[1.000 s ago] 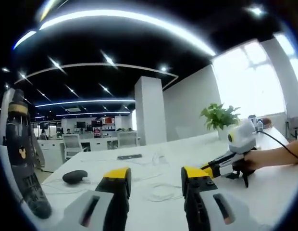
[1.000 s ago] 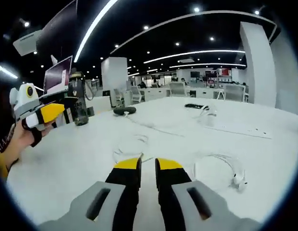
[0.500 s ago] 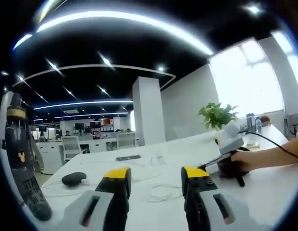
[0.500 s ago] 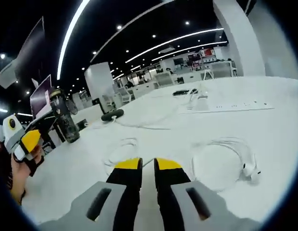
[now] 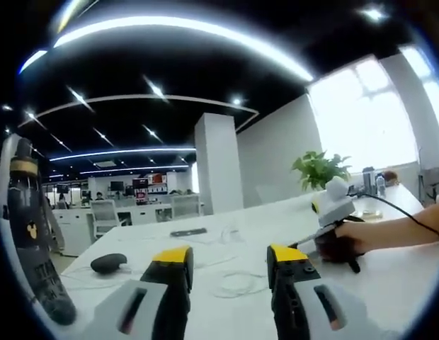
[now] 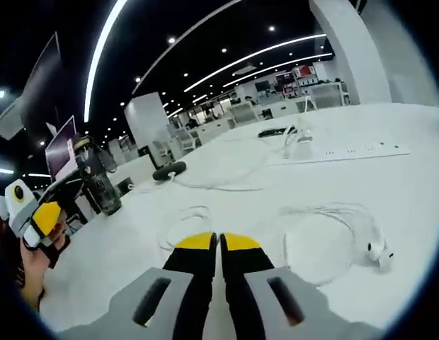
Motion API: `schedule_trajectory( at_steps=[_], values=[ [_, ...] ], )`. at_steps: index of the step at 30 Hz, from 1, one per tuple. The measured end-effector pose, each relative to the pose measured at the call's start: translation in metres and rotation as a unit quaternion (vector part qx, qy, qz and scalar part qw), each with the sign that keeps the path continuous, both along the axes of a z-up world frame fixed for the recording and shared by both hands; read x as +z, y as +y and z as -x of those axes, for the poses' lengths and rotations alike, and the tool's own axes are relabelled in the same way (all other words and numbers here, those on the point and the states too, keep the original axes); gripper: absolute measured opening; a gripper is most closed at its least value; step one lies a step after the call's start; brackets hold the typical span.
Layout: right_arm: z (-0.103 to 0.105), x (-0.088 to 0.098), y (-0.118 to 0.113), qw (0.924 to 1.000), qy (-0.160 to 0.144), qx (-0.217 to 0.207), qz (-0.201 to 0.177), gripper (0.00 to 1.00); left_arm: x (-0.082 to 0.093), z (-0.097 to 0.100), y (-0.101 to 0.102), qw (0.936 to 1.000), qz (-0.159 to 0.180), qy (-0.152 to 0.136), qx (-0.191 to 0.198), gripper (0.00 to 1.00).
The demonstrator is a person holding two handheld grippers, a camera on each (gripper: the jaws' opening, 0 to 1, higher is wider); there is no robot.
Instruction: Peel open the Velcro strap on the desktop, arrange the wired earphones neatly onto it, and close the Velcro strap to secure them.
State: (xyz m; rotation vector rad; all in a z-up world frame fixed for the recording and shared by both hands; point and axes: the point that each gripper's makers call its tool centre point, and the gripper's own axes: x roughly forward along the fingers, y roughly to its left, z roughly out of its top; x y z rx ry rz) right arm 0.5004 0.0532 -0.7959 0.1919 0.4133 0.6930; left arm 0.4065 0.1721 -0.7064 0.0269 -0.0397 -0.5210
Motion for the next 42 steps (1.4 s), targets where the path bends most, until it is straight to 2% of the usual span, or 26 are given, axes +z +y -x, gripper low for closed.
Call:
schedule_trajectory(
  at_steps=[5,9,14,19,28,31,36,42],
  values=[
    [0.0,0.0,0.001,1.0,0.0,0.002,0.0,0.04,-0.001,0.001,-0.001,1.0,-0.003,0.001,-0.002,0.45],
    [0.008,0.008,0.001,0.9999,-0.011,0.011,-0.002,0.04,-0.002,0.001,-0.001,1.0,-0.005,0.001,-0.003,0.45],
    [0.029,0.025,0.003,0.9988,-0.019,0.027,-0.036,0.04,-0.003,0.003,-0.004,0.9999,-0.008,0.002,-0.007,0.45],
    [0.057,0.041,-0.005,0.9972,-0.05,0.043,-0.035,0.04,-0.006,0.008,-0.013,0.9996,-0.017,0.003,-0.022,0.45],
    [0.115,0.072,-0.018,0.9915,-0.091,0.074,-0.057,0.04,-0.011,0.016,-0.029,0.9982,-0.038,0.0,-0.046,0.45],
    [0.136,0.087,-0.022,0.9882,-0.114,0.08,-0.064,0.04,-0.01,0.026,-0.042,0.9967,-0.027,0.004,-0.076,0.45],
    [0.153,0.115,-0.031,0.9832,-0.14,0.073,-0.092,0.04,-0.01,0.041,-0.062,0.9932,-0.034,-0.004,-0.111,0.45],
    [0.177,0.141,-0.034,0.9752,-0.173,0.085,-0.109,0.04,-0.007,0.056,-0.079,0.9888,-0.052,-0.02,-0.139,0.44]
  ],
)
